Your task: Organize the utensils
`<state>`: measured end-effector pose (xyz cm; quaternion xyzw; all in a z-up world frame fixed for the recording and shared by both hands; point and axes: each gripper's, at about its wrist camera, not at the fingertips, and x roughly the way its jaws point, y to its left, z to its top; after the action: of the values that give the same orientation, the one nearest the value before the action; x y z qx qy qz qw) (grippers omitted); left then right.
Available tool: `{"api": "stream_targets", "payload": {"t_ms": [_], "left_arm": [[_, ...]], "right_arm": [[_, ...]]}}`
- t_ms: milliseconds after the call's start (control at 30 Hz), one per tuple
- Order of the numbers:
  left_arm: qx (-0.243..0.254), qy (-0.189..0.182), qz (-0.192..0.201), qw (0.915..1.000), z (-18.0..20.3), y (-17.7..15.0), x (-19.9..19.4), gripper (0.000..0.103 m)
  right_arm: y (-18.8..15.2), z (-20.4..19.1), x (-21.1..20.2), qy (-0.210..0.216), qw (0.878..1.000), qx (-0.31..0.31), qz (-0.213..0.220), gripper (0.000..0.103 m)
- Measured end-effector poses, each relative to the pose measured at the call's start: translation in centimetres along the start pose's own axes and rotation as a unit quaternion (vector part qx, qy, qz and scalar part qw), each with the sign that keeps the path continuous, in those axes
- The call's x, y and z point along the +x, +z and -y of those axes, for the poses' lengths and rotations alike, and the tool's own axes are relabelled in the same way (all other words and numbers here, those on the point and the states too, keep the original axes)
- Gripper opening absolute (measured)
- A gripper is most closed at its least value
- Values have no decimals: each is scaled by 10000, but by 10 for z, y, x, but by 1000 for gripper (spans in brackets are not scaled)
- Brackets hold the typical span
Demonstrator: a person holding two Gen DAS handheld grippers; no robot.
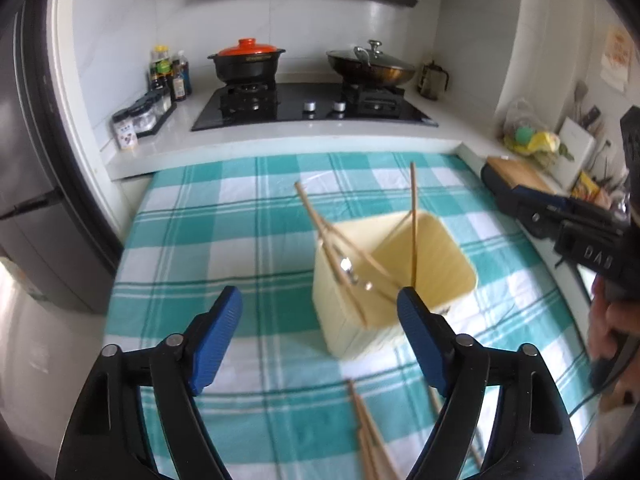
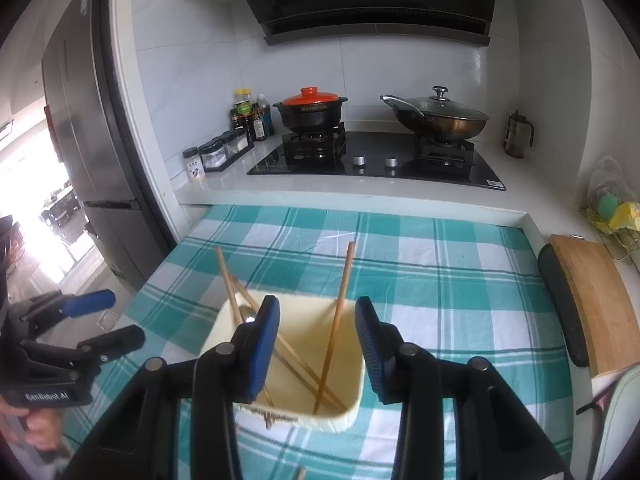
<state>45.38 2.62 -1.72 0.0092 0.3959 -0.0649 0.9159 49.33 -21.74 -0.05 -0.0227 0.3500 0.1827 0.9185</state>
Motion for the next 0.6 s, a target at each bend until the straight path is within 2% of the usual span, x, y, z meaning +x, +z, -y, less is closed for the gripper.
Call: {"api": "stream_targets", "payload": {"t_ms": [67,167,333,467,600], "left_arm": [[171,131,-80,9997,-5,-34,-19,89],[154,143,-211,9996,-10,-90,-39,91],[-70,367,-240,9990,3,-171,-55,91],[-374,258,-234,9987,22,-210,-57,91],[-459,177,-111,9987,45,-226,-57,91]], "right_arm": [[-29,-2,-18,-61,9997,-209,-134,42],[-83,-6,-43,-108,9984,-399,-381,44],[-181,-13,-75,-77,9972,-175,-726,48],[-233,-18,-95,-562,9965,78,-612,49],[-258,-22,-111,-830,9953,357,-351,49]]}}
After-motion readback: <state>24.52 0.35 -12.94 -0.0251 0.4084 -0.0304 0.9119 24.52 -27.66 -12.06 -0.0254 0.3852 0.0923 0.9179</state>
